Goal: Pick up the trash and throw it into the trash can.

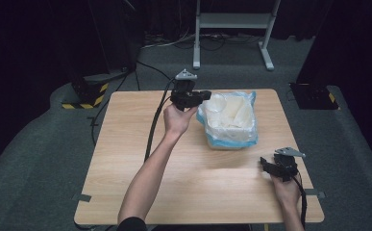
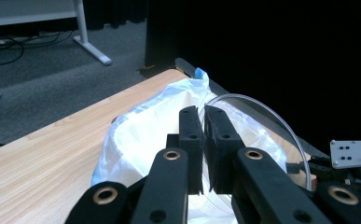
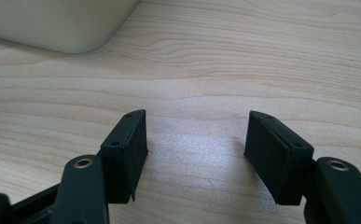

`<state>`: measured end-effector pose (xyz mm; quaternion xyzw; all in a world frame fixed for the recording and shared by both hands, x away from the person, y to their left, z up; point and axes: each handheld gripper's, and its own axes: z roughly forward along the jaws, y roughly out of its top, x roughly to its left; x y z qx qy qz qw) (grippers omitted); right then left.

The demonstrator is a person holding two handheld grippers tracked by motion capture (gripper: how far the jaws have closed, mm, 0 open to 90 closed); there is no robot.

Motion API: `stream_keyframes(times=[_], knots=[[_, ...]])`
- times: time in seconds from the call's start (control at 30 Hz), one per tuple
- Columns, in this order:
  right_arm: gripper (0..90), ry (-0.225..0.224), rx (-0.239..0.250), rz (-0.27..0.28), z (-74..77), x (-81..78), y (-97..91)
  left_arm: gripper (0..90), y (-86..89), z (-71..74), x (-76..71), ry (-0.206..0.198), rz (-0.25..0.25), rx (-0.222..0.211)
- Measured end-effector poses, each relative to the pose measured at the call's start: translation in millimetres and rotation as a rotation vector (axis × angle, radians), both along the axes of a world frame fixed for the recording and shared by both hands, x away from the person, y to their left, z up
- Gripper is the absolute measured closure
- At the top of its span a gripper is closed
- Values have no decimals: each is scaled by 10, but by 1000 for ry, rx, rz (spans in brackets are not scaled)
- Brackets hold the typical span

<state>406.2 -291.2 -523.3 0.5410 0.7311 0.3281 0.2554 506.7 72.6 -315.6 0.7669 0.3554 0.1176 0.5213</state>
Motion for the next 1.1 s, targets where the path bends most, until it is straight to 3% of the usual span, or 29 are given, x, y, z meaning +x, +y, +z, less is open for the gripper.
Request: stream_keyframes(times=[0.33,0.7,0.83,0.93,1.1], knots=[[383,-1,0,0,-1,0,0,857,-119,-43,57,4,-15,-4],[371,4,0,4,1,-1,2,847,-236,-155,118,23,-26,19],[371,4,0,4,1,-1,2,761,-246,-202,135,29,-7,28],[371,4,1,5,1,-1,2,680,-241,-225,114,23,9,61],[371,4,1,5,1,-1,2,624,-205,-233,54,6,30,81]])
